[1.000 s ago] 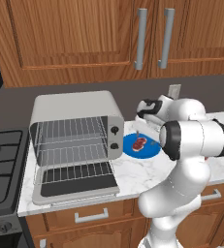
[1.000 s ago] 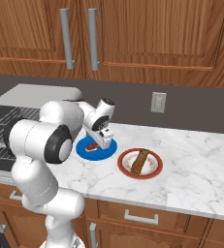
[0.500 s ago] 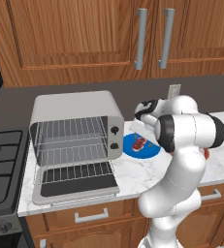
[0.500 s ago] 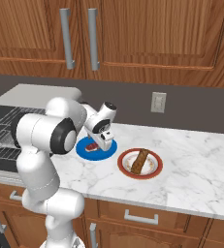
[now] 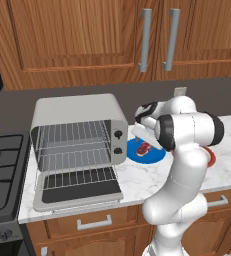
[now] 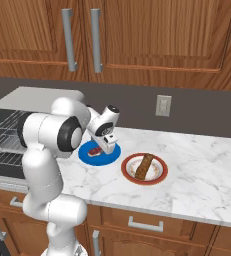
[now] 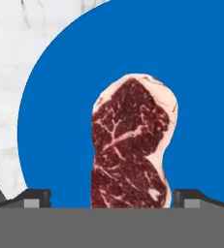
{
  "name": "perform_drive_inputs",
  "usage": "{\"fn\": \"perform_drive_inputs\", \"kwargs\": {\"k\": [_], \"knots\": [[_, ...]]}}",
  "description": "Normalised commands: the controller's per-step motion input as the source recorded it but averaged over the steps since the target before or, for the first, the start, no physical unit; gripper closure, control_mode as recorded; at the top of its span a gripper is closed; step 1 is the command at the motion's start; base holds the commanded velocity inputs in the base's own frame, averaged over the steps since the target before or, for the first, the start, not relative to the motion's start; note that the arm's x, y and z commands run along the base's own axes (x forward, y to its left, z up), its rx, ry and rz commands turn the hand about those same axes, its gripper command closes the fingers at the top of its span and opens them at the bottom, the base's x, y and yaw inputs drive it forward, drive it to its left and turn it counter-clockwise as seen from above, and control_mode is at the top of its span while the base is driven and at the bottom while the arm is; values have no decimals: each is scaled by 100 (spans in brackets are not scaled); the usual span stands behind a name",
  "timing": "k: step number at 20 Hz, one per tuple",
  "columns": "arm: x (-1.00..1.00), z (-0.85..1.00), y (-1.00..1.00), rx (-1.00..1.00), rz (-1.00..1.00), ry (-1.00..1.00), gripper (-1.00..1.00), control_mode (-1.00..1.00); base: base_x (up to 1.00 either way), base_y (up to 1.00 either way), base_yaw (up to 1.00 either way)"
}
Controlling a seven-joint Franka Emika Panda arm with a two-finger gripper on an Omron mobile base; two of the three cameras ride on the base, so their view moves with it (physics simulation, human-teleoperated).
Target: Open the toaster oven door. Place the baguette on the top rack in the toaster oven and place the steak on the bottom rack.
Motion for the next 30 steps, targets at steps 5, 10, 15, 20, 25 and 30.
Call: {"fn": "perform_drive_inputs", "kwargs": {"k": [5,10,15,20,25,30], "knots": [[19,-21,4,0,0,0,-100,-100,0,0,0],[11,-24,0,0,0,0,-100,-100,0,0,0],[5,-21,0,0,0,2,-100,-100,0,0,0],[0,-17,-1,0,0,8,-100,-100,0,0,0],[-1,-12,0,0,0,7,-100,-100,0,0,0],[-12,-17,0,0,0,3,-100,-100,0,0,0]]}}
